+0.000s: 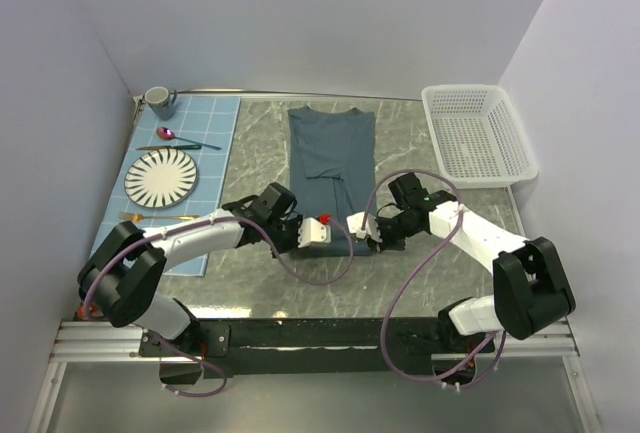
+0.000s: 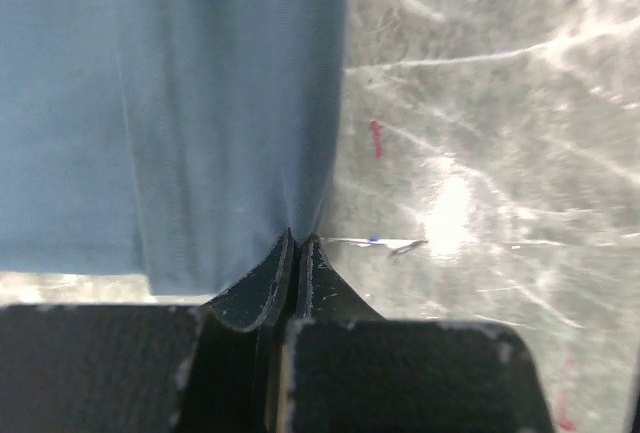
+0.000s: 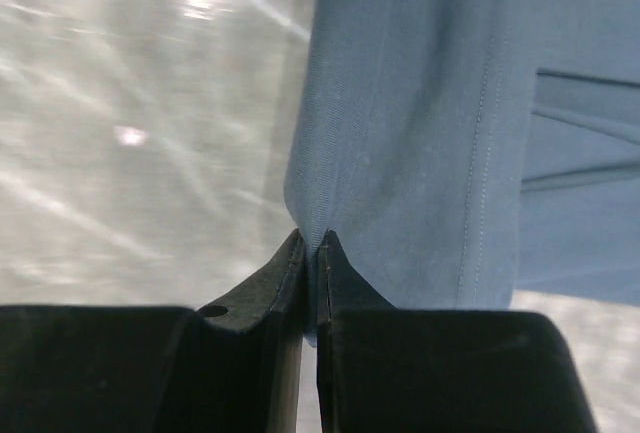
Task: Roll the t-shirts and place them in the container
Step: Roll the T-shirt to the center of the board.
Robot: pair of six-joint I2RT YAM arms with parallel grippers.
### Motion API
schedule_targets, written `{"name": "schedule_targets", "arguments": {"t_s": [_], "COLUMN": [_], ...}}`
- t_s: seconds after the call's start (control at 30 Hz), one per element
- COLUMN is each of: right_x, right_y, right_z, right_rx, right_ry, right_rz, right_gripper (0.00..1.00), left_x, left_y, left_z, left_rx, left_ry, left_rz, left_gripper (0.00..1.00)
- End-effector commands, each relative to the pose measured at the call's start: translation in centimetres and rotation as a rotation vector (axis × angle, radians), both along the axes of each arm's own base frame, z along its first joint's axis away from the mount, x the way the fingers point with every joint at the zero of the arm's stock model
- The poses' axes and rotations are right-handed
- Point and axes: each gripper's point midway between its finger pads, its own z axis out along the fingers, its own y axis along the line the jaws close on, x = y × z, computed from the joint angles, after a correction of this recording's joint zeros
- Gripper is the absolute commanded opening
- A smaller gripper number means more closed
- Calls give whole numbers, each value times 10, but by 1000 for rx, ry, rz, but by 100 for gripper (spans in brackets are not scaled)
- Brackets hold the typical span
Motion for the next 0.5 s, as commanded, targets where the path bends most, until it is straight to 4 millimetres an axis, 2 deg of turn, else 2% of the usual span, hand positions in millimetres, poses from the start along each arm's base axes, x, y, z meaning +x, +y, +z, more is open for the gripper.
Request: {"name": "schedule_targets", "arguments": {"t_s": [0.0,0.13,0.2,0.23,0.3,0.33,0.37,0.4,0.43,0.47], "right_x": [-39,-36,-27,-22,-11,-9,-1,2,4,14], "right_y": [-10,-7,-5,-8,-10,-12,-16,-17,-17,-20], "right_z": [7,5,10,5,7,1,6,7,0,8], "right_rx": [-27,-1,19,19,28,18,23,26,15,20], "right_ry": [266,415,464,500,526,564,583,607,661,686], "right_rz": [-101,-203,-248,-281,-312,-328,-349,-358,-374,-395], "right_gripper": [7,7,7,7,6,6,6,6,6,6], "left_x": [-15,-15,-5,-3,13,11,16,25,22,27], "left_y": [9,5,0,1,0,3,6,3,6,9], "left_z": [2,6,11,11,14,14,7,14,14,8], "left_rx": [32,43,28,31,24,35,49,39,54,64], "left_ry": [190,275,308,331,342,380,408,407,449,476], "left_rz": [42,20,32,42,56,58,58,55,56,62], "left_gripper": [3,3,3,2,2,2,2,3,3,3]}}
